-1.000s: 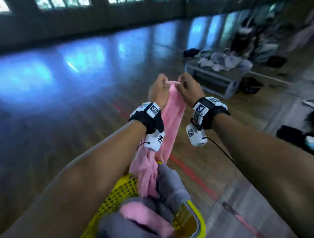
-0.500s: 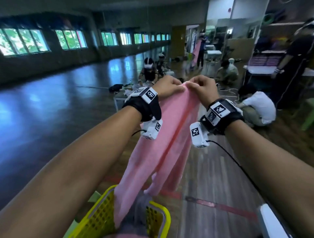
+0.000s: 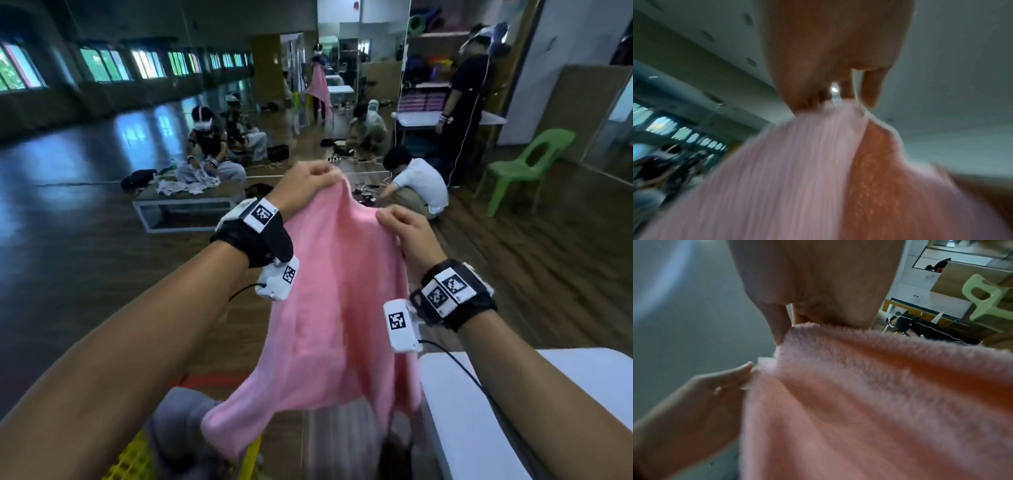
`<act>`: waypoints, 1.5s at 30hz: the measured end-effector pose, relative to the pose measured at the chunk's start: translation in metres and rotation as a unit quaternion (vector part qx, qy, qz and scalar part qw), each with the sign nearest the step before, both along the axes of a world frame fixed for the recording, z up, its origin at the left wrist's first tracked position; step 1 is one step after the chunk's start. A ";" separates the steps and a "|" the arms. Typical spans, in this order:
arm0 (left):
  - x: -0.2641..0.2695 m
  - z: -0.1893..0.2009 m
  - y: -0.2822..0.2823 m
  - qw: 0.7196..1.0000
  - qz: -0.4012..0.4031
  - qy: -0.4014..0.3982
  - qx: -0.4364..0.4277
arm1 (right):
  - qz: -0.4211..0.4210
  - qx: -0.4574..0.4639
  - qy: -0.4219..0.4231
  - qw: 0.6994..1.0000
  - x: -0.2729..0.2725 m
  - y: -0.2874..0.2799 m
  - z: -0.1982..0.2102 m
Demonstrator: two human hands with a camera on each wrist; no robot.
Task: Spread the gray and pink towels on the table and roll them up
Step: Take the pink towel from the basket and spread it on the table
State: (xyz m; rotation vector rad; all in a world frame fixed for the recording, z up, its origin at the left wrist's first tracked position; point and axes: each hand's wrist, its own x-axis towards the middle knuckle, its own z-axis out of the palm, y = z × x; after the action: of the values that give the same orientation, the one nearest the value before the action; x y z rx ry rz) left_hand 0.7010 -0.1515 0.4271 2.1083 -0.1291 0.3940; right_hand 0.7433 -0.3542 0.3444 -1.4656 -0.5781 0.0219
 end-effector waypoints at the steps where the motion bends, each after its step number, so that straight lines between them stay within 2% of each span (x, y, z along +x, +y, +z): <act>1: 0.001 -0.013 -0.011 0.998 -0.044 0.042 -0.013 | -0.004 0.011 -0.019 1.000 0.003 -0.002 0.008; 3: 0.002 -0.035 -0.032 0.990 -0.091 0.098 -0.049 | -0.015 -0.001 -0.057 0.998 0.007 -0.007 0.025; 5: 0.006 -0.043 -0.042 0.986 -0.104 0.081 -0.105 | -0.018 -0.035 -0.084 0.996 0.008 -0.010 0.031; 7: 0.007 -0.033 -0.044 0.981 -0.101 0.044 -0.160 | -0.004 -0.057 -0.062 0.996 0.002 -0.015 0.023; 10: 0.009 -0.005 -0.042 0.991 -0.030 -0.017 -0.133 | 0.011 -0.040 -0.012 0.999 -0.014 -0.023 0.000; 12: 0.007 0.000 -0.044 0.991 0.029 -0.062 -0.112 | -0.001 -0.023 -0.012 1.000 -0.019 -0.027 -0.006; 14: 0.002 -0.009 -0.051 0.996 -0.020 -0.008 -0.092 | -0.018 -0.010 -0.035 0.999 -0.015 -0.029 0.007; 16: -0.002 -0.027 -0.059 0.981 -0.117 0.092 -0.123 | -0.026 0.009 -0.041 0.999 -0.006 -0.029 0.030; 18: -0.003 -0.028 -0.060 0.970 -0.140 0.094 -0.177 | -0.006 0.002 -0.042 0.999 0.001 -0.027 0.043; 21: 0.003 -0.002 -0.041 0.972 -0.050 -0.003 -0.228 | 0.027 -0.049 -0.024 0.998 -0.002 -0.028 0.021; 24: 0.004 0.008 -0.024 0.980 0.011 -0.048 -0.194 | 0.013 -0.034 -0.007 0.999 -0.017 -0.028 -0.004; 27: 0.001 -0.012 -0.037 0.994 -0.068 0.049 -0.069 | -0.014 0.000 -0.053 0.999 -0.021 -0.017 0.016; 29: -0.004 -0.024 -0.046 0.981 -0.131 0.106 -0.093 | -0.026 -0.009 -0.067 0.997 -0.016 -0.008 0.033; 30: -0.005 -0.026 -0.047 0.979 -0.138 0.104 -0.111 | -0.033 -0.023 -0.077 0.996 -0.013 -0.005 0.038; 32: -0.008 -0.025 -0.044 0.978 -0.126 0.084 -0.144 | -0.051 -0.060 -0.095 0.992 -0.011 -0.002 0.037; 35: -0.010 -0.017 -0.048 0.981 -0.098 0.045 -0.160 | -0.053 -0.052 -0.085 0.994 -0.021 0.000 0.023; 37: -0.007 -0.007 -0.046 0.991 -0.032 -0.005 -0.131 | -0.069 -0.052 -0.076 0.993 -0.029 0.001 0.003; 39: -0.005 0.006 -0.039 0.987 0.048 -0.065 -0.140 | -0.077 -0.036 -0.074 0.994 -0.038 -0.003 -0.020; 40: -0.004 0.009 -0.036 0.984 0.064 -0.081 -0.146 | -0.082 -0.021 -0.070 0.994 -0.041 -0.005 -0.025; 41: -0.005 0.010 -0.035 0.988 0.053 -0.073 -0.123 | -0.088 -0.009 -0.070 0.994 -0.041 -0.007 -0.025; 43: -0.008 -0.002 -0.046 0.998 -0.037 0.000 -0.043 | -0.097 0.003 -0.092 0.991 -0.038 -0.010 -0.008; 45: -0.009 -0.017 -0.055 0.987 -0.139 0.066 -0.051 | -0.100 -0.009 -0.120 0.988 -0.029 -0.012 0.017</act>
State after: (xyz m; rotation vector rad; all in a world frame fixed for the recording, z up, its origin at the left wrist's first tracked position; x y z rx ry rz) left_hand 0.6919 -0.2068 0.4098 1.9743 -0.3136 0.0920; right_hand 0.7143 -0.3660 0.3617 -1.5482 -0.6236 -0.3118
